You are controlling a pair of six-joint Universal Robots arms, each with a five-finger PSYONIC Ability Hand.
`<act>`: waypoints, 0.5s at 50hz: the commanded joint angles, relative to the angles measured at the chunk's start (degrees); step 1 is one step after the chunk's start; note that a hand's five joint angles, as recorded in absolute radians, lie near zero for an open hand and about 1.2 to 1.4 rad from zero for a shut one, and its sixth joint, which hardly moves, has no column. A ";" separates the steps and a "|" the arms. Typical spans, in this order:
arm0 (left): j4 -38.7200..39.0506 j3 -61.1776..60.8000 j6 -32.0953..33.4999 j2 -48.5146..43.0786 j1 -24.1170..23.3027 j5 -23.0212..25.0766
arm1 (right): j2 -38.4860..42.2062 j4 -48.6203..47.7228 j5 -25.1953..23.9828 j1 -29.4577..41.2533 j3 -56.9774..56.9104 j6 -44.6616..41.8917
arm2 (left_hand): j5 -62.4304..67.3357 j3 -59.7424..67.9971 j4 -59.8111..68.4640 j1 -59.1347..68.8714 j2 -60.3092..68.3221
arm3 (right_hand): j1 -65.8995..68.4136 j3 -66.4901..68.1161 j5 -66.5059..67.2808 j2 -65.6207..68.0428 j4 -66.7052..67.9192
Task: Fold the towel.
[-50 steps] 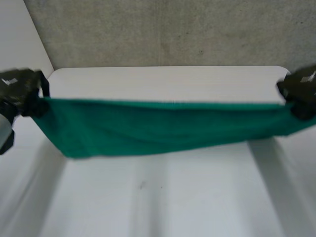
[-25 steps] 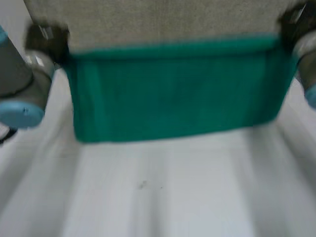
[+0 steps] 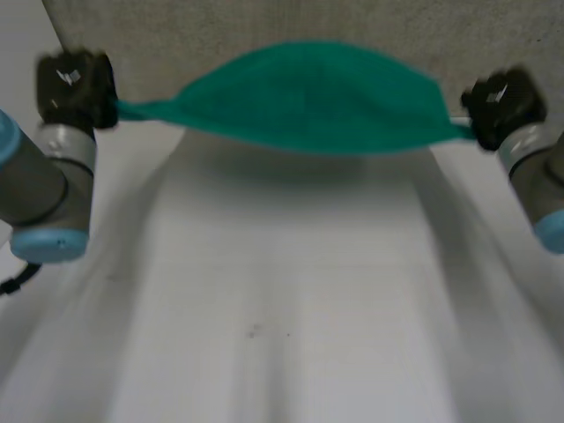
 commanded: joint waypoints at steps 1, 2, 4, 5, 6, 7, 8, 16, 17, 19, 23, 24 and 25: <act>-0.95 -7.26 0.69 -5.51 -0.04 1.46 | 8.96 2.87 0.74 0.19 2.72 -0.42 | 14.94 11.53 11.15 13.82 11.21 | 23.49 12.32 12.93 12.33 11.66; -1.57 -9.44 1.47 -5.52 0.05 2.08 | 9.49 4.10 0.74 0.19 3.07 -0.51 | 14.94 11.53 11.15 13.82 11.21 | 23.49 12.32 12.93 12.33 11.66; -3.32 -12.35 2.97 -5.08 0.22 2.87 | 9.15 10.32 0.65 -0.07 4.12 -0.86 | 14.94 11.53 11.15 13.82 11.21 | 23.49 12.32 12.93 12.33 11.66; -4.64 -13.76 4.11 -4.73 0.31 2.96 | 8.44 12.35 0.57 -0.16 4.73 -1.12 | 14.94 11.53 11.15 13.82 11.21 | 23.49 12.32 12.93 12.33 11.66; -8.04 -16.21 7.16 -3.68 0.92 2.96 | 7.48 14.46 0.48 -0.34 5.26 -1.47 | 14.94 11.53 11.15 13.82 11.21 | 23.49 12.32 12.93 12.33 11.66; -10.08 -17.45 9.02 -2.63 1.45 2.79 | 6.08 16.83 0.22 -0.60 5.96 -1.91 | 14.94 11.53 11.15 13.82 11.21 | 23.49 12.32 12.93 12.33 11.66; -12.27 -18.68 10.87 -1.22 2.06 2.70 | 4.41 19.12 -0.05 -0.69 6.84 -2.70 | 14.94 11.53 11.15 13.82 11.21 | 23.49 12.32 12.93 12.33 11.66; -35.66 -27.66 23.54 11.44 6.29 3.58 | -8.07 36.79 -0.93 -3.84 19.23 -24.90 | 14.94 11.53 11.15 13.82 11.21 | 23.49 12.32 12.93 12.33 11.66; -36.89 -27.83 23.72 12.75 5.85 3.75 | -8.52 36.89 -0.93 -4.29 19.76 -26.60 | 14.94 11.53 11.15 13.82 11.21 | 23.49 12.32 12.93 12.33 11.66; -36.64 -27.84 23.63 13.73 5.24 4.19 | -8.88 36.11 -0.93 -4.64 20.12 -28.28 | 14.94 11.53 11.15 13.82 11.21 | 23.49 12.32 12.93 12.33 11.66; -33.05 -26.52 23.37 13.47 4.09 5.69 | -8.88 30.84 -0.66 -4.91 18.63 -27.32 | 14.94 11.53 11.15 13.82 11.21 | 23.49 12.32 12.93 12.33 11.66; -31.91 -25.91 23.37 13.29 4.01 5.69 | -8.18 28.22 -0.66 -4.82 17.58 -26.01 | 14.94 11.53 11.15 13.82 11.21 | 23.49 12.32 12.93 12.33 11.66; -29.28 -24.42 23.11 12.07 3.57 5.60 | -7.56 26.98 -0.66 -4.73 16.96 -25.13 | 14.94 11.53 11.15 13.82 11.21 | 23.49 12.32 12.93 12.33 11.66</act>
